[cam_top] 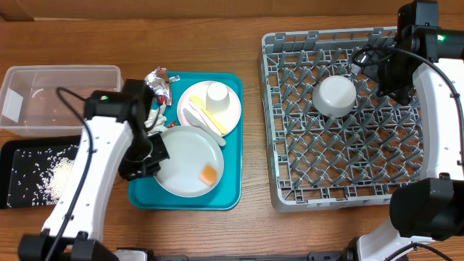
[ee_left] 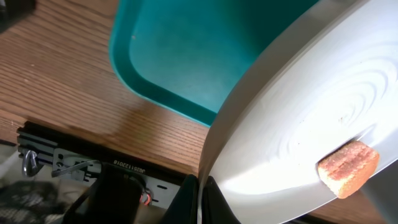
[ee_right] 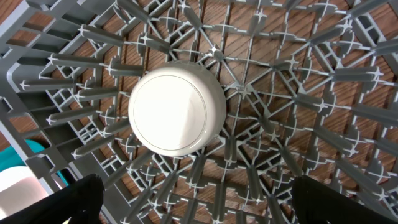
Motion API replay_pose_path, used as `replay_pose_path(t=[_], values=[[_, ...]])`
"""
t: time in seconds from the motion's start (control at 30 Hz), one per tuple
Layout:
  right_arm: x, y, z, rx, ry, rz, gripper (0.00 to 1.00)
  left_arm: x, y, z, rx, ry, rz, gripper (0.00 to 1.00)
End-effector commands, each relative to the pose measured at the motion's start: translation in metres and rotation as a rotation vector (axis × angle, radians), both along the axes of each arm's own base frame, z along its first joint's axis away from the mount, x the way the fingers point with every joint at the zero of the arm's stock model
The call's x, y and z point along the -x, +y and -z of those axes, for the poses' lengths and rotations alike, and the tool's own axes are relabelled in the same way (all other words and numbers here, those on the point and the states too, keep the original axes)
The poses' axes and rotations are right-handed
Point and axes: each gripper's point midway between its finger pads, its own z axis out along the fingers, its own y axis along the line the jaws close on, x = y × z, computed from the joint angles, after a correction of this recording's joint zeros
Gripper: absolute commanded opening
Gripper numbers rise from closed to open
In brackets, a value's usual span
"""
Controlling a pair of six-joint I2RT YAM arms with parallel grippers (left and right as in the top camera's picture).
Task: Sort waste into correct bins and load items into the dishwasher rack
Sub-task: 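Grasp the rim of the white plate with the left gripper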
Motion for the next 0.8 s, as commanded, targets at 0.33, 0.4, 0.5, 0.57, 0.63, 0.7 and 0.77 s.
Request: replay_pose_path(t=[0.33, 0.4, 0.5, 0.57, 0.63, 0.7, 0.77], values=[[0.000, 0.001, -0.004, -0.006, -0.013, 0.003, 1.00, -0.007, 0.013, 0.011, -0.023, -0.048, -0.003, 0.04], [0.000, 0.001, -0.004, -0.006, -0.013, 0.003, 1.00, -0.002, 0.012, 0.023, -0.014, -0.027, -0.004, 0.04], [0.000, 0.001, -0.004, -0.006, -0.013, 0.004, 1.00, 0.009, 0.004, 0.046, 0.033, 0.012, -0.012, 0.04], [0.000, 0.001, -0.004, -0.006, -0.013, 0.003, 1.00, 0.018, 0.002, 0.059, 0.046, 0.037, -0.014, 0.04], [0.000, 0.001, -0.004, -0.006, -0.013, 0.004, 1.00, 0.023, 0.002, 0.067, 0.045, 0.050, -0.015, 0.04], [0.000, 0.001, -0.004, -0.006, -0.013, 0.003, 1.00, 0.027, 0.003, 0.076, 0.041, 0.059, -0.014, 0.04], [0.000, 0.001, -0.004, -0.006, -0.013, 0.003, 1.00, 0.028, 0.003, 0.084, 0.040, 0.052, -0.014, 0.04]])
